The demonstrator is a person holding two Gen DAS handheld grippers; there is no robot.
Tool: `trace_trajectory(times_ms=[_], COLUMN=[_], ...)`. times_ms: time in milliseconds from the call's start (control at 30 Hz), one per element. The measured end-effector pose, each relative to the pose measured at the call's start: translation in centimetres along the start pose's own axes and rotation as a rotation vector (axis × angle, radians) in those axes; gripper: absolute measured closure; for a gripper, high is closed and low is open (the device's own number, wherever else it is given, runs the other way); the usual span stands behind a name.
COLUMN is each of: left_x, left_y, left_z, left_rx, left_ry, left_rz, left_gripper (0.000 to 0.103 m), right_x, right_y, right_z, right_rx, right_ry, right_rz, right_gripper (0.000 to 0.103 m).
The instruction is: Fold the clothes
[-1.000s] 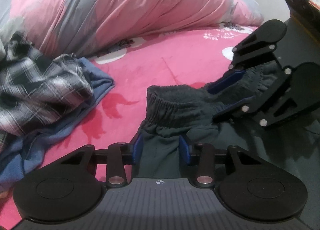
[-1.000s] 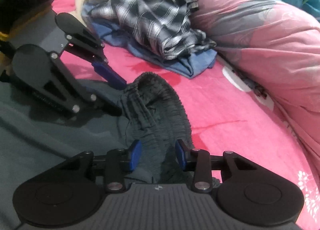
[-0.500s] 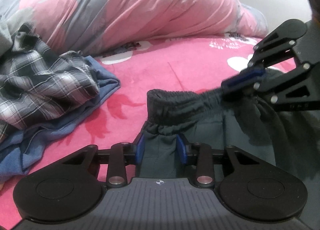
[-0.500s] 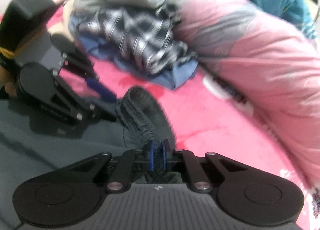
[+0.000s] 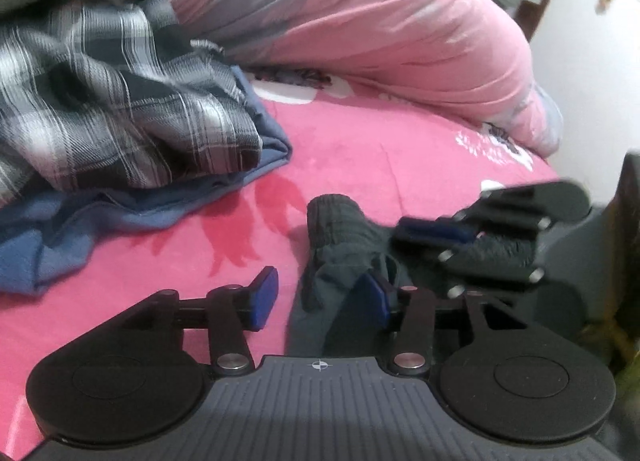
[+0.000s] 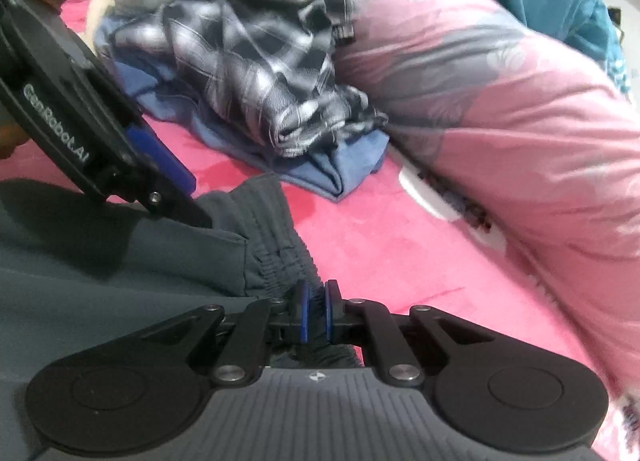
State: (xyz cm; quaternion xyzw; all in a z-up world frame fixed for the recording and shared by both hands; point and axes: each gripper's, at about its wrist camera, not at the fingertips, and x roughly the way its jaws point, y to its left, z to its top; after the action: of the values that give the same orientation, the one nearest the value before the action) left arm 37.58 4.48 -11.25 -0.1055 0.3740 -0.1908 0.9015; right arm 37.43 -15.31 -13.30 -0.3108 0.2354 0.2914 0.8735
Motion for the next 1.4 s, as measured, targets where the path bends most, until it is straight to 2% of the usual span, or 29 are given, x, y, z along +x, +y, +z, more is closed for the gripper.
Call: trace_trajectory(times_ms=[133,167,233,333,400,467,567,667,767,800,833,900,933,967,1100,1233,1333,1400], left_x=[1.1,1.0,1.0,0.9,0.6,-0.1,-1.3,-1.0,0.4,0.7,0.9,1.2,1.3,1.2,0.6,1.6,2.3,2.3], left_y=[-0.9,-1.1,-1.1,-0.8,-0.5,-0.3,0.2,1.3,1.2,0.9,0.5,-0.2,-0.6,-0.8,-1.5,-1.2,-0.4,-0.3], left_z=[-0.1,-0.1,0.1,0.1,0.1,0.1,0.1,0.1,0.3,0.2,0.2,0.3,0.3,0.3,0.0,-0.4,-0.9,-0.8], left_rx=[0.035,0.038,0.040,0.035,0.028,0.011,-0.034,-0.131,-0.166,-0.152,-0.132,-0.075,-0.046,-0.031,0.039,0.072,0.068,0.055], left_ry=[0.010,0.010,0.015,0.017,0.017,0.010,-0.010,0.014,0.042,0.034,0.030,0.018,0.011,-0.005,-0.093,-0.093,-0.085,-0.075], left_rz=[0.105,0.114,0.123,0.115,0.099,0.065,-0.032,-0.135,-0.097,-0.077,-0.054,-0.018,0.000,0.002,0.013,0.061,0.061,0.059], left_gripper=[0.068,0.068,0.070,0.069,0.067,0.059,0.054,0.050,0.052,0.053,0.058,0.076,0.093,0.099,0.101,0.101,0.098,0.092], right_x=[-0.8,-1.4,-3.5,-7.9,-10.6,-12.2,-11.8,-9.9,-8.0,-7.6,-7.4,-7.5,-7.9,-8.4,-9.2,-6.8,-6.0,-6.1], right_y=[-1.5,-2.5,-4.8,-9.3,-12.6,-15.0,-17.4,-18.5,-18.6,-18.4,-18.1,-17.7,-17.6,-17.5,-17.6,-17.1,-16.6,-16.9], right_z=[0.2,0.3,0.3,-0.8,-2.4,-4.6,-8.4,-11.8,-14.1,-14.6,-14.7,-14.4,-14.2,-14.0,-13.9,-14.6,-15.5,-15.5], right_rx=[0.105,0.153,0.254,0.409,0.525,0.614,0.733,0.867,0.975,0.991,0.983,0.953,0.949,0.949,0.934,0.904,0.903,0.919], right_ry=[-0.046,-0.058,-0.095,-0.178,-0.163,-0.121,0.000,0.109,0.161,0.170,0.167,0.139,0.107,0.073,-0.012,0.022,0.007,0.014], right_rz=[0.005,0.009,0.019,-0.007,-0.052,-0.084,-0.082,-0.040,0.032,0.044,0.040,0.022,0.006,-0.010,-0.064,-0.111,-0.130,-0.129], right_gripper=[0.091,0.086,0.051,0.035,0.028,0.026,0.026,0.027,0.040,0.053,0.059,0.084,0.086,0.088,0.089,0.089,0.088,0.081])
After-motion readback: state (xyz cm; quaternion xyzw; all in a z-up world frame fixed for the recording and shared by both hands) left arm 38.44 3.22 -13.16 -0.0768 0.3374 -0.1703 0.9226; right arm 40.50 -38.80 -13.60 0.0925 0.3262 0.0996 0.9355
